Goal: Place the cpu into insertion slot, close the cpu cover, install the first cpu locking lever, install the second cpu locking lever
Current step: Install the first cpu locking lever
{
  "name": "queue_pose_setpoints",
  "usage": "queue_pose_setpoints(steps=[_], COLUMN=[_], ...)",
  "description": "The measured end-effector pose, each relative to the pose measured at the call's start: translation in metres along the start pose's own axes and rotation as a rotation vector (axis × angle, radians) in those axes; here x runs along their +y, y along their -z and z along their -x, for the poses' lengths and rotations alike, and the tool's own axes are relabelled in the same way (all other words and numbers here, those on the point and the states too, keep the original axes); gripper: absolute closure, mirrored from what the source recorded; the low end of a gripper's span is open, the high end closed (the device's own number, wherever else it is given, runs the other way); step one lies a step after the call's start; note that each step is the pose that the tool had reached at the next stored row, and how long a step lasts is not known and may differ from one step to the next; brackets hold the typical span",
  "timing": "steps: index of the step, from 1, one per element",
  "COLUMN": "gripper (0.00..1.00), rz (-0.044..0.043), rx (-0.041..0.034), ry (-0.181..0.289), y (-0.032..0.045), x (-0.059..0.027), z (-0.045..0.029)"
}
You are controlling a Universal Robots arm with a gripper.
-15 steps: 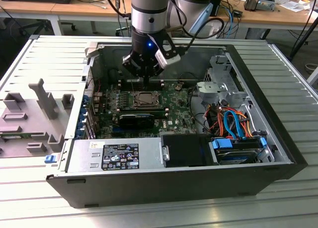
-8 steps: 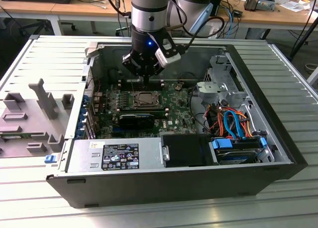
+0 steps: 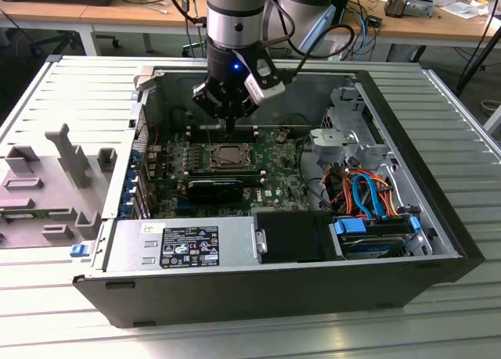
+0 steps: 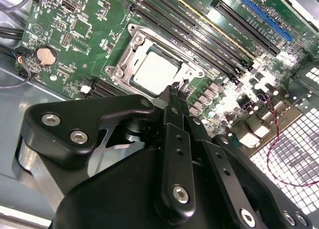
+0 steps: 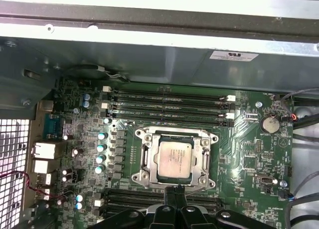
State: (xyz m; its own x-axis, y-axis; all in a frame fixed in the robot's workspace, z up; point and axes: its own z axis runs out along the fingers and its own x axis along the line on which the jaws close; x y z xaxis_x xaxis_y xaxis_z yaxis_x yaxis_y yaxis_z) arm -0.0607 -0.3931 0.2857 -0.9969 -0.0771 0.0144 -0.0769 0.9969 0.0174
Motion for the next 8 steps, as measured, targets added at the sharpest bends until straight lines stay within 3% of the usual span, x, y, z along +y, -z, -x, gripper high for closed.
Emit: queue_pose_setpoints(steps=[8], gripper=[0.89], rz=[0.0001], rx=[-0.0001], ry=[0.0], y=[0.0027], x=[0.0001], z=[0.0])
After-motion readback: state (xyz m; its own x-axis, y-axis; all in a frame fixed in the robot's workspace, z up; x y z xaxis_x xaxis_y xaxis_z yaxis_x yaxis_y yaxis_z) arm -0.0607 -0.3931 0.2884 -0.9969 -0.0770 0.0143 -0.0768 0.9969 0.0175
